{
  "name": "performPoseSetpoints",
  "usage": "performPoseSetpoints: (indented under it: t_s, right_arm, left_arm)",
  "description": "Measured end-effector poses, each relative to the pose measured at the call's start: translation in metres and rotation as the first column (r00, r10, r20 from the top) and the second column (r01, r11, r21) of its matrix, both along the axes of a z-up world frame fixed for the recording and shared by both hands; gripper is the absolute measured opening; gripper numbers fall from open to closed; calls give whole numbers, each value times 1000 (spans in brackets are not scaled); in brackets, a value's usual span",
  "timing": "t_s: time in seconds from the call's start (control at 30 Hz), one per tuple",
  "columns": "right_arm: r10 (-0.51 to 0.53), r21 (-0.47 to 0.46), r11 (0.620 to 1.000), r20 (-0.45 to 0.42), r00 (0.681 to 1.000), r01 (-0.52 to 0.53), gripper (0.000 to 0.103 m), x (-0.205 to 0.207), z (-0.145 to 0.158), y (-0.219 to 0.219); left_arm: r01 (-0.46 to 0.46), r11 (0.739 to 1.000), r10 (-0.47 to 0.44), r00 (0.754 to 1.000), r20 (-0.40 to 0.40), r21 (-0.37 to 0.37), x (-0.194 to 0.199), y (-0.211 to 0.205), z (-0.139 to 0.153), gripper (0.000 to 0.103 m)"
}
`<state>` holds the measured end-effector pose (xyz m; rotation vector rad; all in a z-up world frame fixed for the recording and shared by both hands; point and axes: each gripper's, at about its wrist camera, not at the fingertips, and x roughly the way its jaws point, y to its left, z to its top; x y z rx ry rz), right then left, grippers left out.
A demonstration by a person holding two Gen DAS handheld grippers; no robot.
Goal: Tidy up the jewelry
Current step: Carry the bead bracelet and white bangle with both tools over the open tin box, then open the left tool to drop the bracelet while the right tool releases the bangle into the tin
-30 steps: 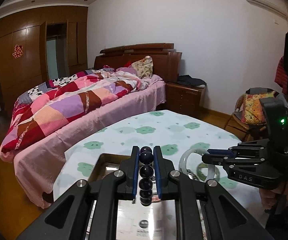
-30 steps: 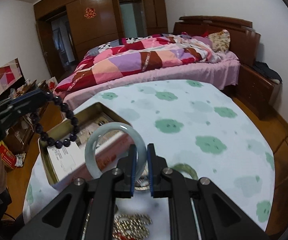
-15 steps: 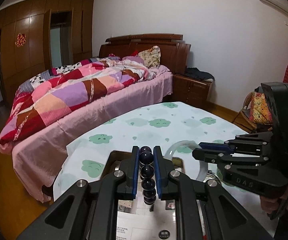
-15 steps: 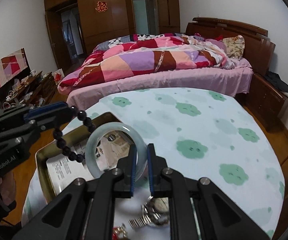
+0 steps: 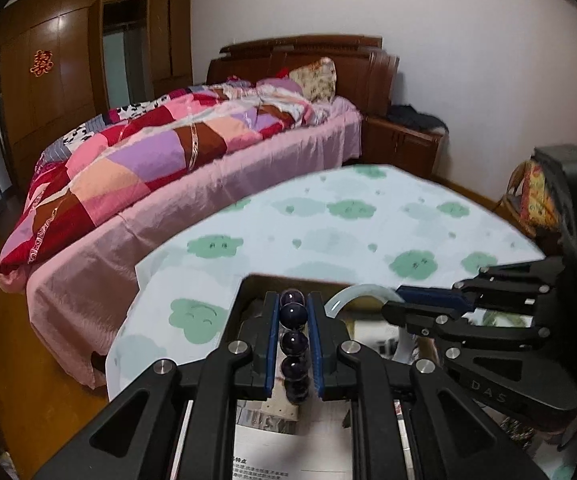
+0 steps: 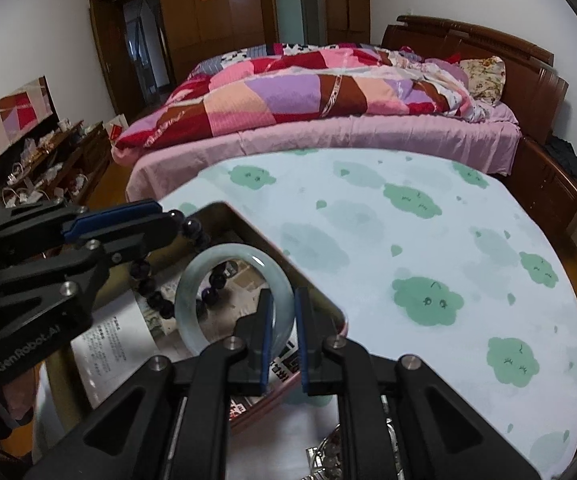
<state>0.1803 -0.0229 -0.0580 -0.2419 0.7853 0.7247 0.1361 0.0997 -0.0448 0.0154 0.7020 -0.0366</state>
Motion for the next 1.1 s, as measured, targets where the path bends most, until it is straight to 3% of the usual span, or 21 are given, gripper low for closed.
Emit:
performPoseSetpoints:
  t_s: [0.23,0.5,0.57,0.63,0.67,0.77,0.83,1.1]
  right_arm:
    - [-11,-67,998,14,1000,12,14,1,-10,8]
    - [-29,-60,998,6,1000,30,15,5,-13,6]
    - [-31,-39,999,9,999,32,15,5,-10,4]
    - [-32,-28,999,12,999,33,17,5,-8,3]
    - [-33,-24,999,13,999,33,17,5,-7,3]
    - [-40,-5,999,15,999,40,17,3,-3,-4]
    - [-52,14,999,13,999,52,27,2,0,-12]
    - [-115,50,992,9,993,114,39,-8,4,-63]
  left_arm:
    - [-10,999,12,998,-60,32,12,6,-14,14]
    - [-20,996,26,997,-71,84,14,3,-15,16]
    - [-21,995,27,998,-60,93,13,2,-14,24]
    - [-35,994,40,998,-45,105,11,2,-11,52]
    - [-39,994,42,999,-33,102,9,3,-9,56]
    - [-53,994,54,998,-10,100,5,4,-4,59]
    - [-74,992,74,997,0,104,2,5,-3,63]
    - [-129,990,126,991,54,57,-25,-2,6,63]
